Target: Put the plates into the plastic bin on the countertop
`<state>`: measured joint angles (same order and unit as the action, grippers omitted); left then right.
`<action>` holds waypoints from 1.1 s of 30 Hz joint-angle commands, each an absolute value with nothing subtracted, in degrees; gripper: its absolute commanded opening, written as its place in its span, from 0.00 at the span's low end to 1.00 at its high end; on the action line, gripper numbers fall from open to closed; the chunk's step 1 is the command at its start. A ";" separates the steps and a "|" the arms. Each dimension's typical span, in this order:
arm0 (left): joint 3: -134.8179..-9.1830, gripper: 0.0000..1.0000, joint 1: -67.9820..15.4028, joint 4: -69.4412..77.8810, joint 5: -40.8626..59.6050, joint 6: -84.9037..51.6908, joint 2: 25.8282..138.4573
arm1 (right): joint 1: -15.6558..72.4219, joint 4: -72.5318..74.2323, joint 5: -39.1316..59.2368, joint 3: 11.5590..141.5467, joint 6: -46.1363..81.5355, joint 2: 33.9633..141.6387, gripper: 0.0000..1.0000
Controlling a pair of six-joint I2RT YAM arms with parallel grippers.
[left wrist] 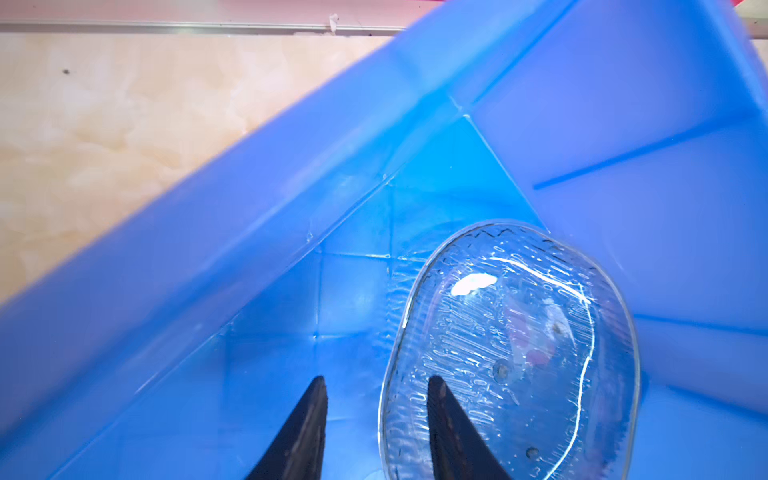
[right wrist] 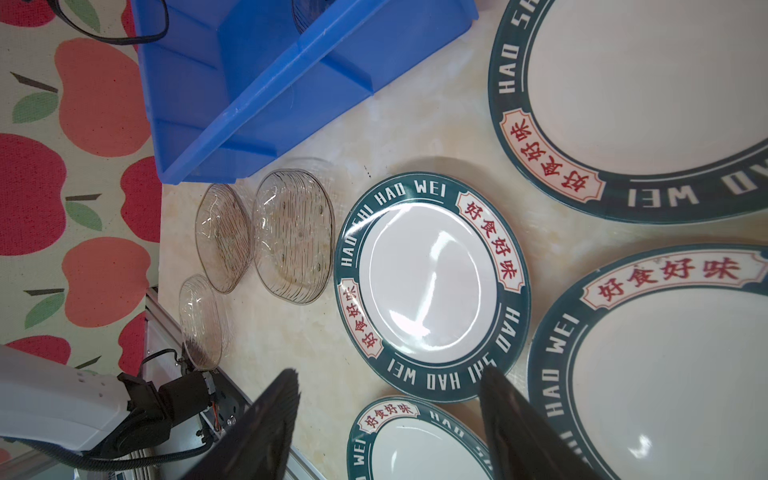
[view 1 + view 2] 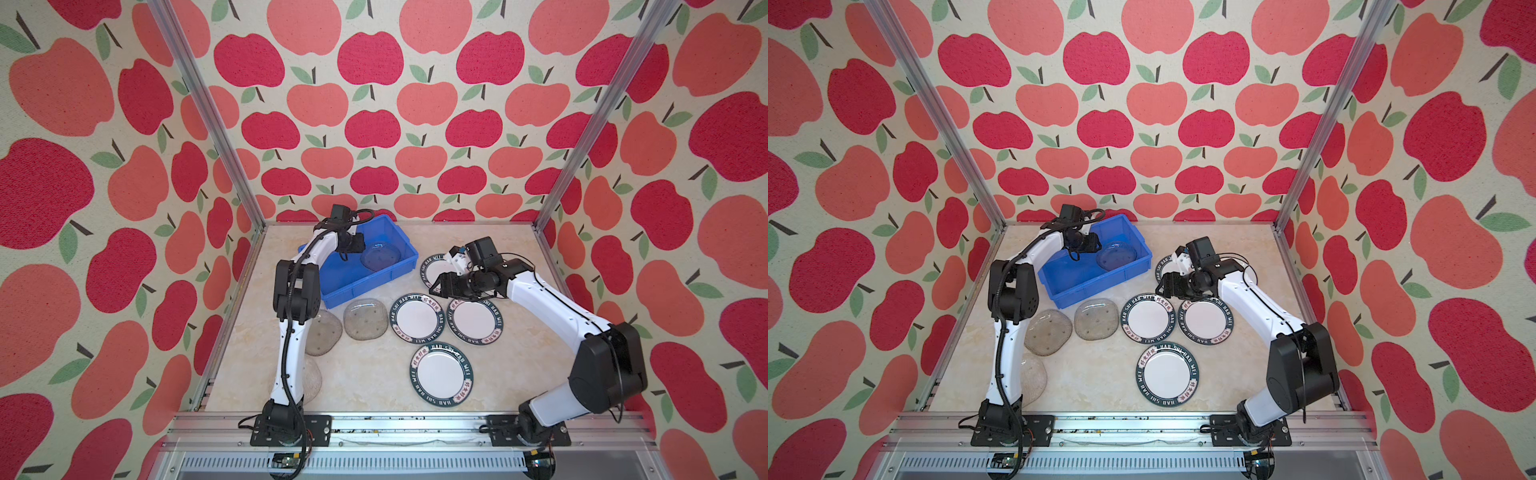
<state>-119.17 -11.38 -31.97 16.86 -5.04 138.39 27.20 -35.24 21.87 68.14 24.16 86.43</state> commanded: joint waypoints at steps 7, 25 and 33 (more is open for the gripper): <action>-104.12 0.55 -13.22 -25.88 10.81 -6.25 121.44 | 26.78 -38.52 17.89 55.05 25.48 77.76 0.66; -72.21 0.63 -33.61 -28.63 19.31 -18.15 85.55 | 24.10 -41.54 15.39 31.33 36.11 58.25 0.64; -58.81 0.61 -44.40 -19.50 22.31 -27.12 80.21 | 23.91 -36.05 21.36 25.52 37.34 58.63 0.60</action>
